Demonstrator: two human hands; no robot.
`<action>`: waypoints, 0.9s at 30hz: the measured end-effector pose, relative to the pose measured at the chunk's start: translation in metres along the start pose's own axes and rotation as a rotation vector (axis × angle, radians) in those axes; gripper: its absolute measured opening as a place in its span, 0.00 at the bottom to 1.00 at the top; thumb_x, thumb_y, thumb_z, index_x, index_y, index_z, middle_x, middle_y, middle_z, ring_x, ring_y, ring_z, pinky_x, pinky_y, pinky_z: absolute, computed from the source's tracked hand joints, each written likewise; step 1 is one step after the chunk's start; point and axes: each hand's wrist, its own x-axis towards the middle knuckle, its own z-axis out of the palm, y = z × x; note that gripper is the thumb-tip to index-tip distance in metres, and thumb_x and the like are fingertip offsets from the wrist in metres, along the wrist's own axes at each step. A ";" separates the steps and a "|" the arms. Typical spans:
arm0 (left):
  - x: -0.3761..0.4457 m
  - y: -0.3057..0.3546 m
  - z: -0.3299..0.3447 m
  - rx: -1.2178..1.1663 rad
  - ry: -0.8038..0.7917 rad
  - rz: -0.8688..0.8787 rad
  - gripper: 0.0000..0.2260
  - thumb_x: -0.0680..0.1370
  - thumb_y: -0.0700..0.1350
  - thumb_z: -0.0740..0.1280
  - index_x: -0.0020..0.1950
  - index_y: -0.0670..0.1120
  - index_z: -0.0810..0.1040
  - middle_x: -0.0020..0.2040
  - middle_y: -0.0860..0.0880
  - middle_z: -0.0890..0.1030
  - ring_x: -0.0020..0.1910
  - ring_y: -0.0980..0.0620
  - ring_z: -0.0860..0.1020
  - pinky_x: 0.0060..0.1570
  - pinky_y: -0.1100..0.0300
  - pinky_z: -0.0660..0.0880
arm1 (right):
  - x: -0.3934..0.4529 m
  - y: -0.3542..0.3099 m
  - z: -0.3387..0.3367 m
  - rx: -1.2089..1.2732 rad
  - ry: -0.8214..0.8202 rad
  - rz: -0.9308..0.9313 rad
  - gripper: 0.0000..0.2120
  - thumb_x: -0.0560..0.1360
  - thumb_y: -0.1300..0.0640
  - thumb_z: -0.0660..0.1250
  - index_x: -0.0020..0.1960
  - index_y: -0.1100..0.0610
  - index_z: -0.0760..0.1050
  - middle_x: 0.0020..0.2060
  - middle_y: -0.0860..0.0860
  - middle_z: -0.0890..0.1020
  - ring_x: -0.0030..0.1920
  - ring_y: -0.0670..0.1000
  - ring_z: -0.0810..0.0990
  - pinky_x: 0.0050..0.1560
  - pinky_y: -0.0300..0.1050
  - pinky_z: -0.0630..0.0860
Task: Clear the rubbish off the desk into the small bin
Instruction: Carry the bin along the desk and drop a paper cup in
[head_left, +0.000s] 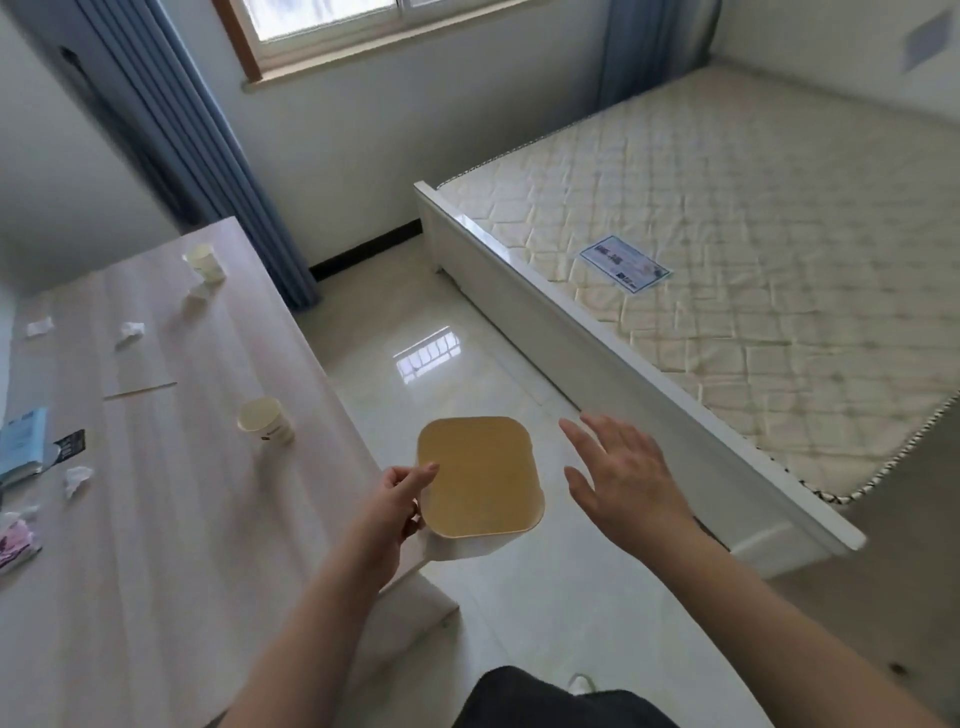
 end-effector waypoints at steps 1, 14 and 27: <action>0.004 0.001 0.012 0.005 0.000 0.000 0.15 0.74 0.51 0.72 0.50 0.42 0.75 0.31 0.52 0.75 0.31 0.53 0.71 0.37 0.58 0.70 | 0.001 0.012 -0.003 -0.005 -0.005 0.006 0.25 0.80 0.46 0.56 0.76 0.49 0.60 0.72 0.53 0.67 0.72 0.55 0.63 0.72 0.52 0.58; 0.048 0.030 0.049 -0.068 -0.034 -0.005 0.25 0.73 0.54 0.72 0.59 0.36 0.75 0.51 0.39 0.74 0.48 0.42 0.73 0.54 0.47 0.76 | 0.058 0.065 0.014 -0.059 -0.117 -0.001 0.29 0.80 0.41 0.46 0.78 0.47 0.43 0.79 0.50 0.48 0.78 0.53 0.43 0.75 0.53 0.39; 0.151 0.091 0.010 -0.177 -0.014 0.012 0.34 0.64 0.59 0.74 0.60 0.37 0.75 0.50 0.41 0.74 0.48 0.43 0.72 0.53 0.47 0.72 | 0.208 0.044 0.006 -0.206 -0.114 -0.148 0.29 0.81 0.43 0.47 0.78 0.47 0.43 0.79 0.50 0.46 0.78 0.54 0.43 0.75 0.52 0.38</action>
